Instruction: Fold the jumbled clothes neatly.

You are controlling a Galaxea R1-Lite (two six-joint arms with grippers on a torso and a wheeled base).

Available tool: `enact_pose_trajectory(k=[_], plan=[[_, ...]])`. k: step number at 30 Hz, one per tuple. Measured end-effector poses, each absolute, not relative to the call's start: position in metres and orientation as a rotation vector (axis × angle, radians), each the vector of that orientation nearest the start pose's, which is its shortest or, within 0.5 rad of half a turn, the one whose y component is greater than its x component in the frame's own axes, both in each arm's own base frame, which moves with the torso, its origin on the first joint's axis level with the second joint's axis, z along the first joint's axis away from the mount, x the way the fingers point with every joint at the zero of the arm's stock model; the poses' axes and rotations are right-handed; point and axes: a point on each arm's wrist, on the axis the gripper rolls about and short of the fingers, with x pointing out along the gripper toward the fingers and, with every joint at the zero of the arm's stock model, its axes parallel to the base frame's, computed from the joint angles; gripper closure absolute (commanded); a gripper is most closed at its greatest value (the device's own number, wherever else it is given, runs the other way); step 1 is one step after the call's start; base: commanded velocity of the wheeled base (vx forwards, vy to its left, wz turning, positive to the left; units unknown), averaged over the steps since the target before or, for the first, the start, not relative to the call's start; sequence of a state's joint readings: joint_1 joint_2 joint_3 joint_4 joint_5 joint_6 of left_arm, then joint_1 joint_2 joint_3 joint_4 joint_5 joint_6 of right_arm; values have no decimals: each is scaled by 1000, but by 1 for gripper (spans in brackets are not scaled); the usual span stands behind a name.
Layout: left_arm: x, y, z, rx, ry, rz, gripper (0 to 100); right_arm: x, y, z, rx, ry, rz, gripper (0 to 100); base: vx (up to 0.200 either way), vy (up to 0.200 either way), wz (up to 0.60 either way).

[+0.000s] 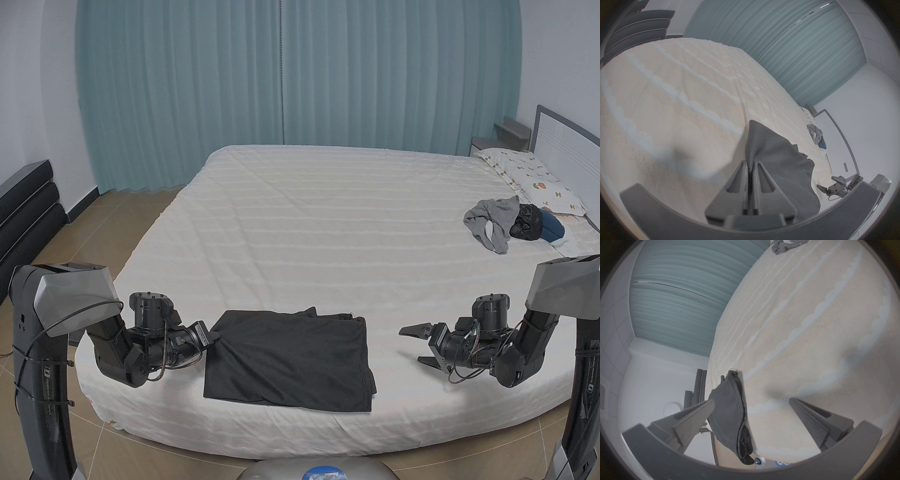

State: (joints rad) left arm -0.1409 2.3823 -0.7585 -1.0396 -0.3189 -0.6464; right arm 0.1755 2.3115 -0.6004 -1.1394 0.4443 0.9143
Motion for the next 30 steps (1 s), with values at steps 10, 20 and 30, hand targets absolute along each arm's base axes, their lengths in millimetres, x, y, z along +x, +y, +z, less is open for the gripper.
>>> enact_pose_trajectory(k=[10,20,30], plan=[[363,-58,-28,-669,711,-240,0,330,69,-16,936,814,300,0,0,0,0],[362,-55,-26,-672,705,-234,0,330,69,-16,937,815,299,0,0,0,0],[363,-37,-8,-708,644,-185,0,333,77,-8,905,746,261,0,0,0,0]])
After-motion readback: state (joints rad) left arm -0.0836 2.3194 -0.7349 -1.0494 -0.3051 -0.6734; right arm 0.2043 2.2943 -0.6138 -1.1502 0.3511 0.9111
